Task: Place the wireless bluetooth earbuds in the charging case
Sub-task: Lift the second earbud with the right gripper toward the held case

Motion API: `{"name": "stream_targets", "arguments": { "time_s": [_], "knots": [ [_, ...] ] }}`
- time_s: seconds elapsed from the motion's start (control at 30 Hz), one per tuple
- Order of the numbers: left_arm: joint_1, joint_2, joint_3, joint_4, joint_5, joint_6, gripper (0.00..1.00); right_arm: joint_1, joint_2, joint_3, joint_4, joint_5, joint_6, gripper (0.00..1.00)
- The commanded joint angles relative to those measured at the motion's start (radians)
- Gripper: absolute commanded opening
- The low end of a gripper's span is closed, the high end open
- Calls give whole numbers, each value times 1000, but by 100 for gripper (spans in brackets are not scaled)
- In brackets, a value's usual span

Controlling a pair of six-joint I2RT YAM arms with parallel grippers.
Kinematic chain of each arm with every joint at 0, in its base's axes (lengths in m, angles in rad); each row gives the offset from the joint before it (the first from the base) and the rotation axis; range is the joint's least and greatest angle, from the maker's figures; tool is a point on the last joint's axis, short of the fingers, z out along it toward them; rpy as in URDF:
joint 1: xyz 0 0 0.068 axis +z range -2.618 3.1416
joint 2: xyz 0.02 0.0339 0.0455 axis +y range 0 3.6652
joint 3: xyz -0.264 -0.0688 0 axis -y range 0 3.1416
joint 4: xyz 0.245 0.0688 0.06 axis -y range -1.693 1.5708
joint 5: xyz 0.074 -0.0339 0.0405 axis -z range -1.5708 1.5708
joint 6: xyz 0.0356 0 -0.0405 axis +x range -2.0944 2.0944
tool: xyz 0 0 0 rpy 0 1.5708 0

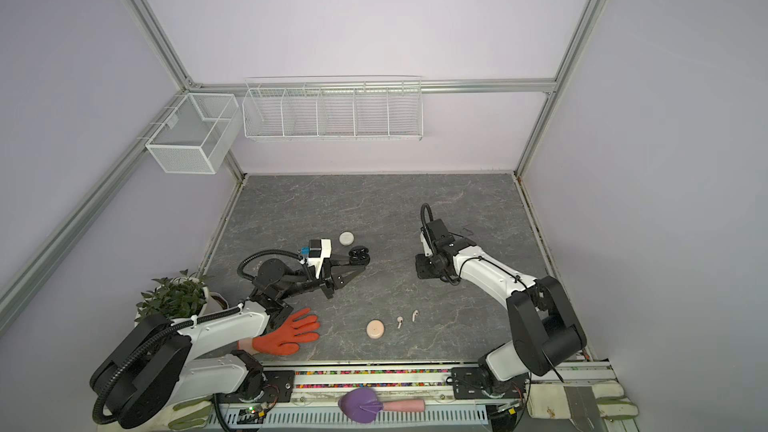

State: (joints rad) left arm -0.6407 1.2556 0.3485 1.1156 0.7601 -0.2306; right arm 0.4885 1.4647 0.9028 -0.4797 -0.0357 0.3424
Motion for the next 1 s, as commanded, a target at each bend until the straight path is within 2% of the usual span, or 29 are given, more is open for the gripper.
{"name": "stream_targets", "arguments": {
  "time_s": [0.0, 0.27, 0.43, 0.57, 0.77, 0.97],
  "knots": [
    [-4, 6, 8, 61, -2, -35, 0, 13, -51, -18, 51, -46, -23, 15],
    [-4, 2, 24, 50, -5, -48, 0, 47, -175, -68, 139, -101, -61, 15],
    [-2, 24, 27, 80, -48, -107, 0, 57, -216, -60, 172, -141, -104, 14],
    [11, 58, 36, 120, -23, -130, 0, 69, -240, -32, 191, -161, -115, 14],
    [65, 124, 49, 299, 23, -250, 0, 86, -276, 28, 230, -200, -109, 14],
    [65, 112, 67, 299, 53, -217, 0, 120, -337, 67, 298, -226, -131, 14]
  ]
}}
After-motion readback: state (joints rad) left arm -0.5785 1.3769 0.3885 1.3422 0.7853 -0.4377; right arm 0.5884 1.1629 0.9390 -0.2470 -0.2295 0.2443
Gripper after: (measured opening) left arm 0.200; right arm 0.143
